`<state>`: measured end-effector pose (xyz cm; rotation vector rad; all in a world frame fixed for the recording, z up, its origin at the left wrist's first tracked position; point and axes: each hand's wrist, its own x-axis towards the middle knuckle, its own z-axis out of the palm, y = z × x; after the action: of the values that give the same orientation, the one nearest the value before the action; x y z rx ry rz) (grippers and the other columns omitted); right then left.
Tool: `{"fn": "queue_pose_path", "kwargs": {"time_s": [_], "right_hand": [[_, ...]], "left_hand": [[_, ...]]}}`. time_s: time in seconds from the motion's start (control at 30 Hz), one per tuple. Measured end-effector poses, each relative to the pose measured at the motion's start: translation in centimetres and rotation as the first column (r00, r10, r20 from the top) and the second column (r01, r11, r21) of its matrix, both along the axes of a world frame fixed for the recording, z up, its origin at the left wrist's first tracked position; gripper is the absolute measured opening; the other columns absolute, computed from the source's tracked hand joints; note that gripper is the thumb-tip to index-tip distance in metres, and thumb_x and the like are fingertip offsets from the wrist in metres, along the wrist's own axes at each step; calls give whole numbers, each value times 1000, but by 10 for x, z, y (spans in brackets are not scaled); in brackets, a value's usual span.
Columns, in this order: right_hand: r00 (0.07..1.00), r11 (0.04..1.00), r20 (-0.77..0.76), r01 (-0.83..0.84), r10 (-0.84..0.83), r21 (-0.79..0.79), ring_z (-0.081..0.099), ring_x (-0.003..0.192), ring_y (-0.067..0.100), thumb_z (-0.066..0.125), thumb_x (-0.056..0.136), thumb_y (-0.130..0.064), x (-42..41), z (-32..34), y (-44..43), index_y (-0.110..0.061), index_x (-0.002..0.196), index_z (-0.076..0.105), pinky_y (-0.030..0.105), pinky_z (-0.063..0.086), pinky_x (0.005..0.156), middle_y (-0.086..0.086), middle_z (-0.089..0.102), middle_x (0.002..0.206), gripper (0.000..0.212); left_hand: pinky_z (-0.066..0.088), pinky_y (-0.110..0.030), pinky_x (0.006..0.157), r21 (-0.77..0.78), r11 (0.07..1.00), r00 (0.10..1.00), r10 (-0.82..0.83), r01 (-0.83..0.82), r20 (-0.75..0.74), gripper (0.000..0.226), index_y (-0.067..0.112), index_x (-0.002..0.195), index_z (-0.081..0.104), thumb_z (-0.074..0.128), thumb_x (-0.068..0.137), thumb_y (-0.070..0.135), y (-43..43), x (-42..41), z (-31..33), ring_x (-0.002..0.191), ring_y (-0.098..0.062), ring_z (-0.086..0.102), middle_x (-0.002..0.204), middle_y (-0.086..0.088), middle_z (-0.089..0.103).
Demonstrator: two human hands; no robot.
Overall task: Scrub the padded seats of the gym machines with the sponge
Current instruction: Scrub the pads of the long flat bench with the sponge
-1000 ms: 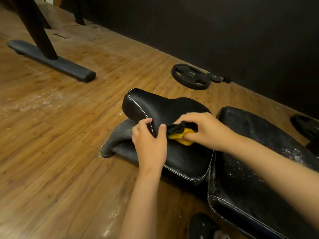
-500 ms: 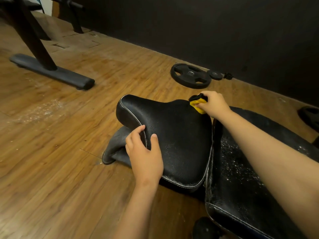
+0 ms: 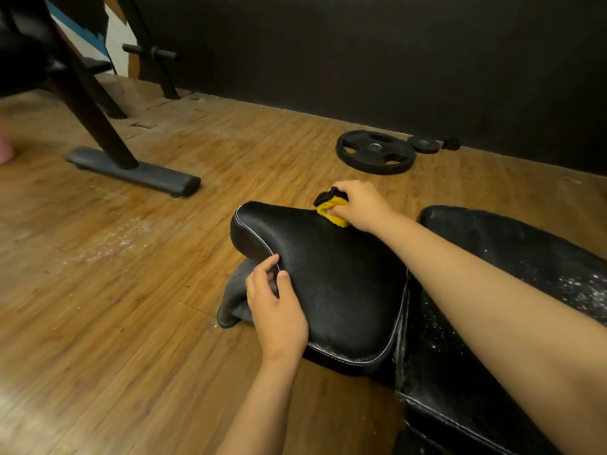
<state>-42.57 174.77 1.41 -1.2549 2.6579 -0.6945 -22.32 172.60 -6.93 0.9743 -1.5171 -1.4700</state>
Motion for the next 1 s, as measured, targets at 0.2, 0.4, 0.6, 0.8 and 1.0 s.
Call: {"fn": "queue_pose_path", "kwargs": {"time_s": [0.2, 0.4, 0.6, 0.8, 1.0], "right_hand": [[966, 970, 82, -241, 244, -44, 61, 94, 12, 70, 83, -22, 63, 4, 40, -24, 107, 67, 34, 52, 83, -5, 65, 98, 25], [913, 910, 17, -407, 407, 80, 59, 96, 16, 65, 81, -21, 134, 3, 96, -30, 111, 66, 36, 46, 86, -4, 61, 101, 31], [922, 940, 215, -339, 323, 41, 58, 92, 4, 67, 82, -19, 169, 1, 147, -26, 105, 69, 26, 48, 83, -8, 63, 97, 24], [949, 972, 314, 80, -7, -220, 63, 87, -1, 73, 81, -17, 168, 13, 187, -31, 96, 67, 24, 52, 77, -14, 69, 91, 21], [825, 697, 416, 553, -383, -457, 62, 84, -5, 73, 82, -13, 194, 5, 253, -32, 96, 65, 10, 46, 68, -15, 68, 90, 24]], "left_hand": [[37, -10, 94, 73, 997, 997, 10, -4, -82, 27, 24, 117, 62, 40, 102, 17, 1, 5, 1, 110, 9, 50, 117, 11, 57], [45, -16, 83, 165, 986, 995, -2, 19, -104, 28, 20, 118, 63, 40, 102, 15, 12, 18, 6, 108, -6, 58, 110, 12, 64], [48, -34, 97, 47, 999, 1000, 8, -8, -9, 20, 15, 112, 64, 50, 98, 10, 18, 33, 7, 112, -16, 57, 116, 1, 61], [36, -15, 93, -256, 966, 997, -58, 46, -42, 20, 20, 104, 62, 53, 93, 5, 69, 34, 38, 109, -9, 50, 109, 7, 57], [43, -15, 87, -274, 906, 938, -344, 322, -37, 19, 24, 105, 61, 53, 95, 9, 122, 24, 46, 106, -4, 53, 107, 15, 55]]}}
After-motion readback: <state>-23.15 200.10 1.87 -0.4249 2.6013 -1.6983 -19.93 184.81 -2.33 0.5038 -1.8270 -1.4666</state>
